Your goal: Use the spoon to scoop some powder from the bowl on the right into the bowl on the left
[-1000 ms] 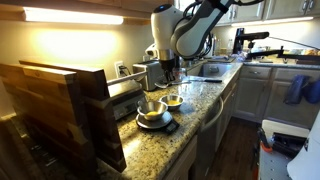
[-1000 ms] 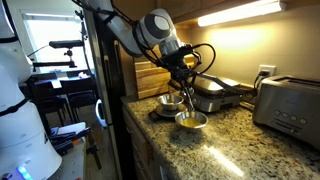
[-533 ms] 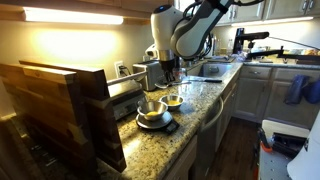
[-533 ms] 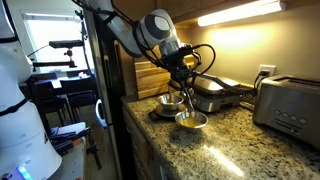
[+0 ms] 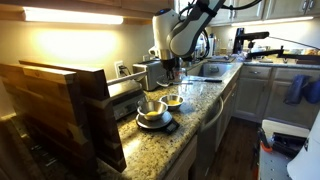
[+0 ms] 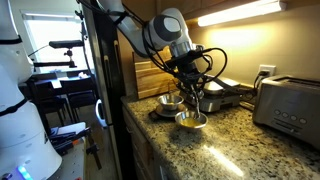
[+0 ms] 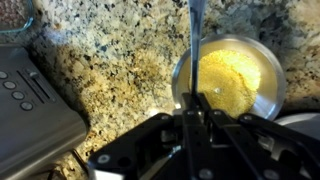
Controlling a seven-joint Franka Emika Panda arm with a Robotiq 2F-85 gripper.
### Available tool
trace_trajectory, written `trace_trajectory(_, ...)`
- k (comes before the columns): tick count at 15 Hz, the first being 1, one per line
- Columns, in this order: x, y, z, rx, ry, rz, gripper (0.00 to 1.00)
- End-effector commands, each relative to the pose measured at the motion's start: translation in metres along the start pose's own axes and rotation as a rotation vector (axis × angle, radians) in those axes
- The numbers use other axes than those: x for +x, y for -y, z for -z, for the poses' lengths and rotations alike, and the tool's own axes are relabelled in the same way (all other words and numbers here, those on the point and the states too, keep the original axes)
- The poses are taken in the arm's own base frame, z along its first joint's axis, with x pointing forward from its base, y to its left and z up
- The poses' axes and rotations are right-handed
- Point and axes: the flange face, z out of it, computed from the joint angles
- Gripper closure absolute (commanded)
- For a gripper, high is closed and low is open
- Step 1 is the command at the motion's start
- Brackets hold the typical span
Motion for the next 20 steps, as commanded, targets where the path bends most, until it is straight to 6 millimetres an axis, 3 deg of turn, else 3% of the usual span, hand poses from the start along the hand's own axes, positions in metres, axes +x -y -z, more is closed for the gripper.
trace_trajectory(1,-0.015,-0.028,-0.013,0.018,0.029,-0.109,0.97)
trace_trajectory(10,-0.057,-0.089,-0.067,0.052,0.033,-0.431,0.97)
trace_trajectory(20,-0.067,-0.112,-0.132,0.140,0.049,-0.658,0.97)
